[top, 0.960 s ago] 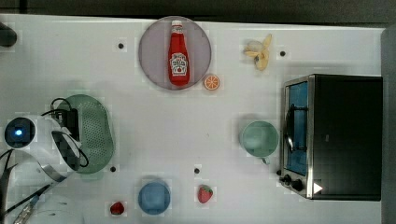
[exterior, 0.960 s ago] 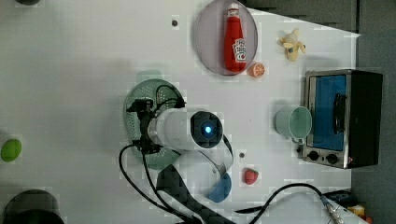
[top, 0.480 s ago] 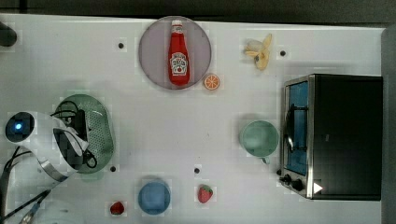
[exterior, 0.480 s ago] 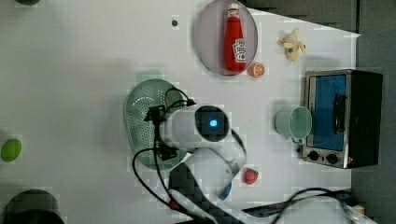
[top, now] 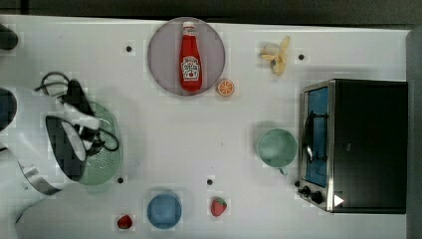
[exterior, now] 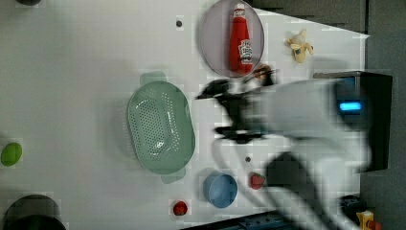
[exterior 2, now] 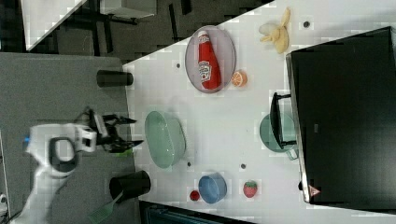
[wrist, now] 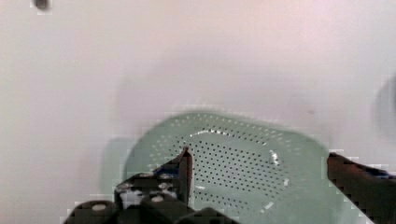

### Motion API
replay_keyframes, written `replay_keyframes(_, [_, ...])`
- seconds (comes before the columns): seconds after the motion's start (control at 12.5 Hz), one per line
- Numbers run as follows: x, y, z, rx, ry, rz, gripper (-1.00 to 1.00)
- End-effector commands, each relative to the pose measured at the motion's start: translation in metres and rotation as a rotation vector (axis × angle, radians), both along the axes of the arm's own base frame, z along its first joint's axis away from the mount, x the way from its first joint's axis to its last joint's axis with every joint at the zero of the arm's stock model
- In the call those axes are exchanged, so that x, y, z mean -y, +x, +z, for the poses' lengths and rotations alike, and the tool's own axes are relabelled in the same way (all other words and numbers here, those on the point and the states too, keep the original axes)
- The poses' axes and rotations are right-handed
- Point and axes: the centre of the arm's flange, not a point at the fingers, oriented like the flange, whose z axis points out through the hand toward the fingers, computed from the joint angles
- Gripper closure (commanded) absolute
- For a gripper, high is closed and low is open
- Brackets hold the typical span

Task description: Drag strainer right to left.

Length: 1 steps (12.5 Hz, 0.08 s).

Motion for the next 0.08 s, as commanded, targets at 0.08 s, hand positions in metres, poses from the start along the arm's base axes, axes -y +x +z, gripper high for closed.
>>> replay_keyframes(0.08, [0.0935,0.0253,0.1101,0.099,0.063,0.107,-1.0])
